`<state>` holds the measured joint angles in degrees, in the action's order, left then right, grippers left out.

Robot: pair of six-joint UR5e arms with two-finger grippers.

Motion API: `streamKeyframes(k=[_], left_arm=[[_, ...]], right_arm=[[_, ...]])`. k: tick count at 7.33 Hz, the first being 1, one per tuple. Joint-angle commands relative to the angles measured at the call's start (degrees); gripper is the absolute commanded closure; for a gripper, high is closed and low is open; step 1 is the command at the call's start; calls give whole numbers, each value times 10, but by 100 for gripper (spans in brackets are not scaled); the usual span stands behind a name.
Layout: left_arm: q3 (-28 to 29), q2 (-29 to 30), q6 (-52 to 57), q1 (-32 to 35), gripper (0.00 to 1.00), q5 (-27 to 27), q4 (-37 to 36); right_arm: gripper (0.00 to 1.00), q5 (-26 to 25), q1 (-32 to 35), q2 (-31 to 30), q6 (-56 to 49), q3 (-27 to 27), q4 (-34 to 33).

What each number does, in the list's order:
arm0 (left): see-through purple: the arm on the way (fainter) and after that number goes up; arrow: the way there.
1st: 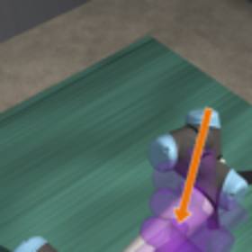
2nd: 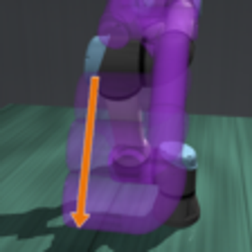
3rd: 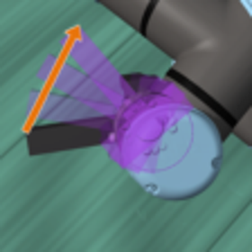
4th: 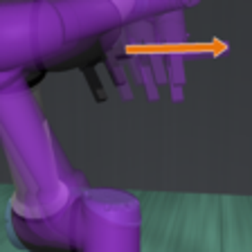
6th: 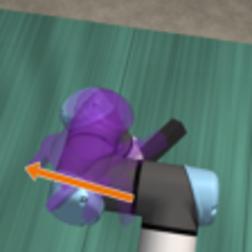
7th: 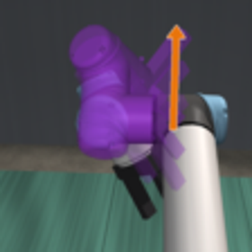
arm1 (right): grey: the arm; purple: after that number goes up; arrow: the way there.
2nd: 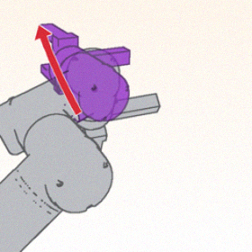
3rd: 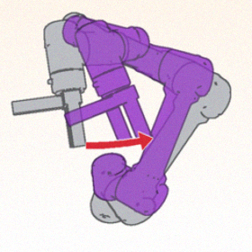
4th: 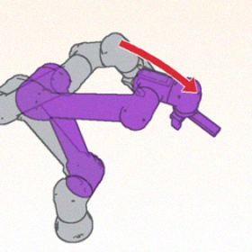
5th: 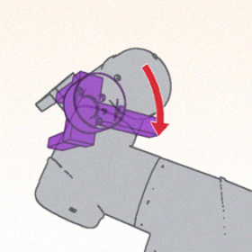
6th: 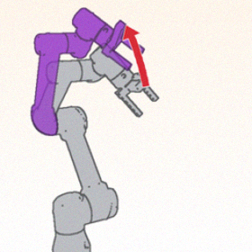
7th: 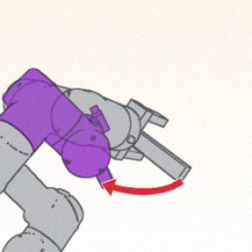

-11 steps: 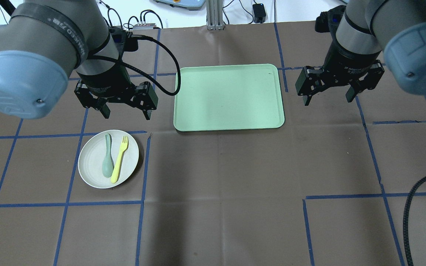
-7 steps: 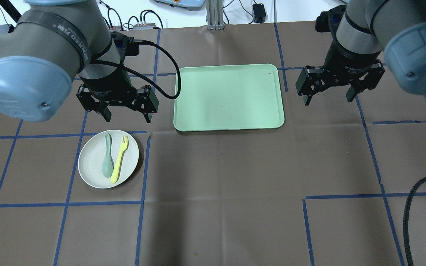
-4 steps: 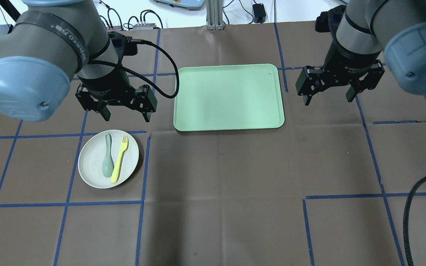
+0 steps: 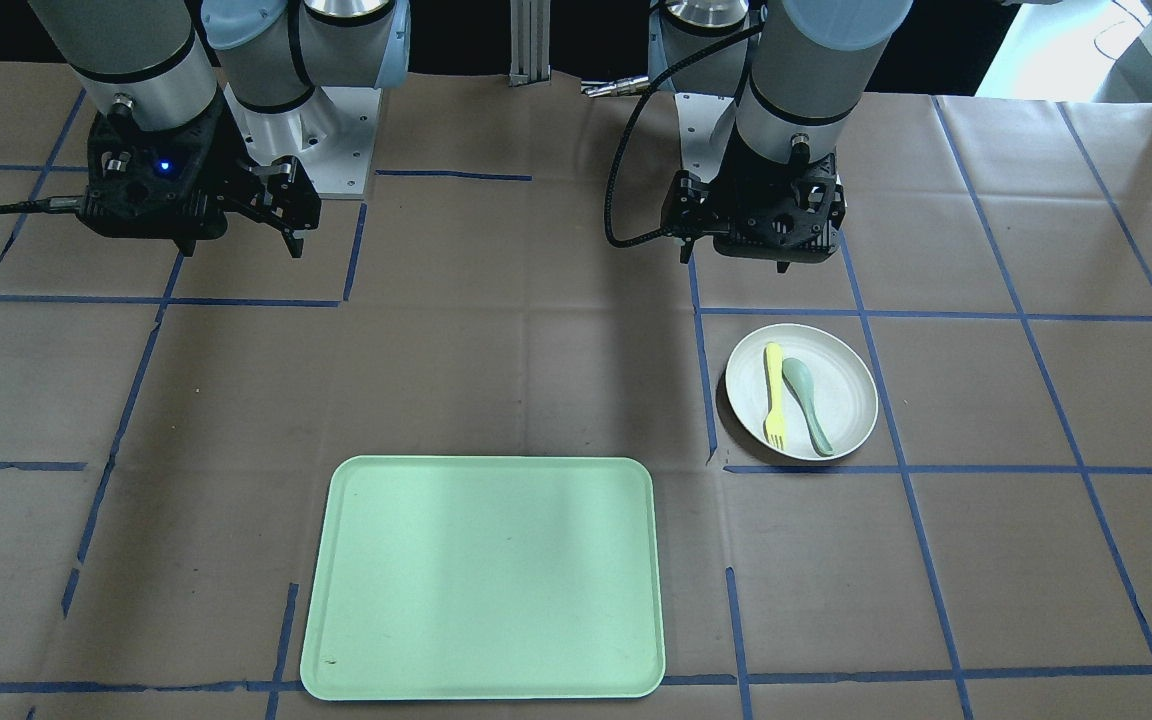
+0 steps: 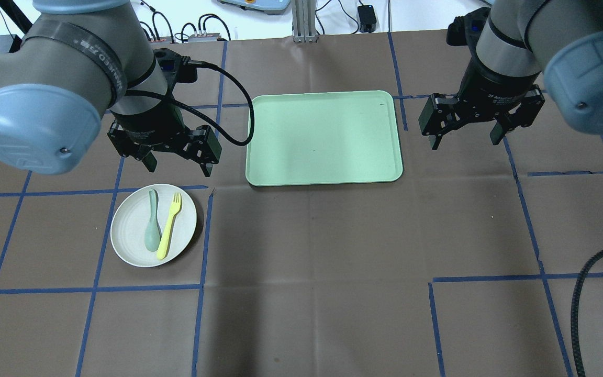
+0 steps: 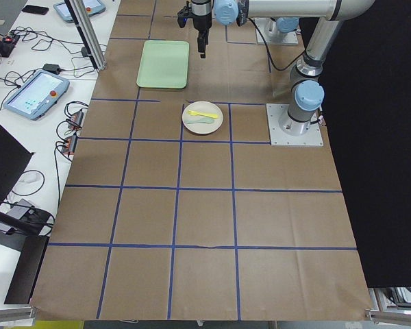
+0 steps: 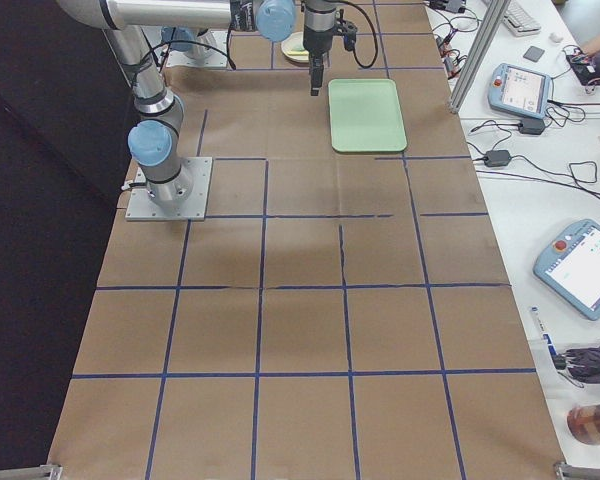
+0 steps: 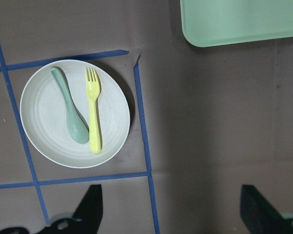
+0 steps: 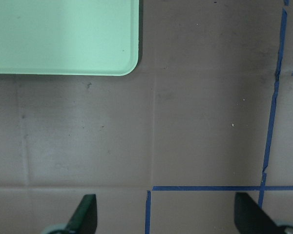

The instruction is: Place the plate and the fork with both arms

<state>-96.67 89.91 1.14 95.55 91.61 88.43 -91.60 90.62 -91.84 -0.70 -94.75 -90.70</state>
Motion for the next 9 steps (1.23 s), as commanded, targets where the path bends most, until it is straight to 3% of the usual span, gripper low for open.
streamKeyframes(k=[1,4,9], left_arm=[[-11,-1,4,-27,0,0,-3],[-23,-1,28,-40,0,1,-7],[-191,-9,206,-199,0,-2,-169]], right_arm=[[0,0,0,0,0,0,0],[0,0,0,0,0,0,0],[0,0,0,0,0,0,1]])
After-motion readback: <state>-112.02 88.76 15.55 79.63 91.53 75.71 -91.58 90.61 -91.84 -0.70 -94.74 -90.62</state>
